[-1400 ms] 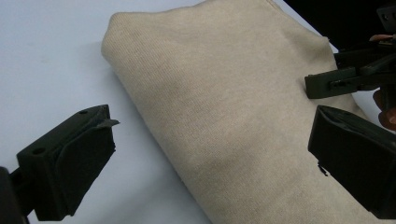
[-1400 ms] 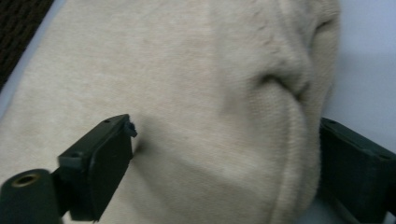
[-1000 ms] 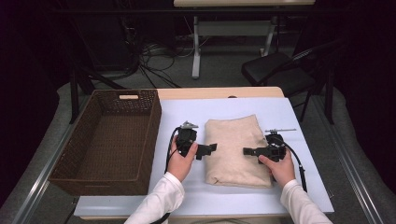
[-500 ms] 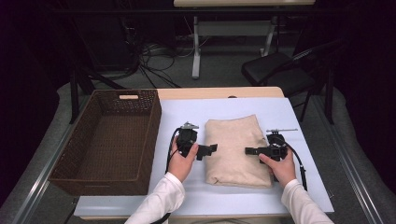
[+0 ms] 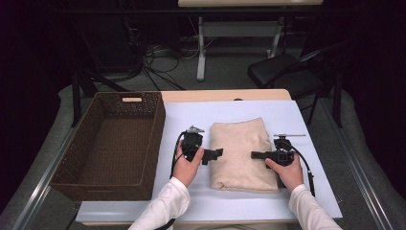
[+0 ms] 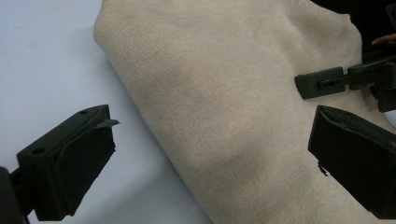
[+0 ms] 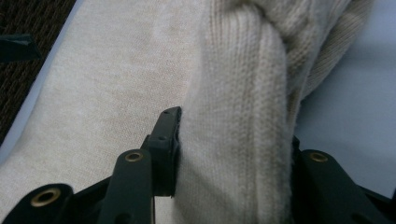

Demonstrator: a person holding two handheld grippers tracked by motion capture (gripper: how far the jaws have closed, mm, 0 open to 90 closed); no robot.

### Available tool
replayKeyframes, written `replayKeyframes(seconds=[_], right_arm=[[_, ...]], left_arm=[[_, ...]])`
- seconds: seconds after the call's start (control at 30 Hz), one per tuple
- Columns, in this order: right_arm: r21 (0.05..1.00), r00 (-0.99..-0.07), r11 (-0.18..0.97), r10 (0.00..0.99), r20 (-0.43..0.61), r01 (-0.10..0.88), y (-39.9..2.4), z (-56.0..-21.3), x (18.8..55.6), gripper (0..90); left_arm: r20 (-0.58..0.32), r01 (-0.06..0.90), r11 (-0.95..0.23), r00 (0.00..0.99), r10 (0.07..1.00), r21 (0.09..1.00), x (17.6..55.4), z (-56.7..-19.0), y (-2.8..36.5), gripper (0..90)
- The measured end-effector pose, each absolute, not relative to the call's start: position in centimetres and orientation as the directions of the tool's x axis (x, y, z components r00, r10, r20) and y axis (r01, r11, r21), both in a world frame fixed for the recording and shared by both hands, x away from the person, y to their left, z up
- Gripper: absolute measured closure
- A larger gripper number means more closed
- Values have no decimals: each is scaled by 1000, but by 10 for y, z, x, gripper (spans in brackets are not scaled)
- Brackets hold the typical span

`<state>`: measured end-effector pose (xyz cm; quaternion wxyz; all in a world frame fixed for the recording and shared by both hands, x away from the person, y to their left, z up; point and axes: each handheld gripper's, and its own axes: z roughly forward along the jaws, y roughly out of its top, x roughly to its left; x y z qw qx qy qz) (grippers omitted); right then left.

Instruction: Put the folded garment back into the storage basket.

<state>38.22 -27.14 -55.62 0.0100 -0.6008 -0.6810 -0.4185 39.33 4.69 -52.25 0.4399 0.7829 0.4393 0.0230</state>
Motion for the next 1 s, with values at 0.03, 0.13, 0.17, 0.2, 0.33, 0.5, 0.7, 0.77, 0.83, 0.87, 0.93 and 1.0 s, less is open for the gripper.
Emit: replayKeyframes(seconds=[0.03,0.13,0.17,0.2,0.33,0.5,0.7,0.77,0.83,0.87,0.93,1.0], right_arm=[[558,-271,-80,812,517,826,-270,-556,381,567],[557,-265,-88,811,521,826,-270,-555,381,587],[557,-265,-88,811,521,826,-270,-555,381,587],[549,-262,-90,807,529,831,-270,-555,380,595],[551,-268,-88,804,531,830,-271,-554,380,617],[540,-257,-112,788,560,834,-273,-555,381,627],[546,-261,-106,792,552,831,-272,-554,381,632],[547,-262,-105,793,550,831,-272,-554,381,632],[547,-262,-104,793,550,830,-272,-554,381,632],[546,-262,-105,793,550,831,-272,-553,381,632],[546,-261,-106,793,550,831,-272,-554,381,632],[547,-259,-108,795,549,830,-272,-553,381,632]], left_arm=[[-351,669,-236,618,703,705,394,-523,48,2],[-355,671,-232,616,703,705,394,-524,47,2],[-360,673,-223,612,704,706,394,-524,47,2],[-365,675,-221,610,704,703,394,-524,47,2],[-370,678,-224,613,699,700,395,-525,47,4],[-411,703,-203,598,689,682,398,-528,46,15],[-473,747,-152,550,689,647,404,-533,44,15],[-488,759,-142,537,688,635,406,-535,43,15],[-498,772,-136,522,693,621,407,-537,42,15],[-504,777,-133,517,692,615,408,-538,41,15],[-493,773,-146,525,693,617,409,-539,41,15],[-512,786,-134,510,691,603,409,-542,38,15]])
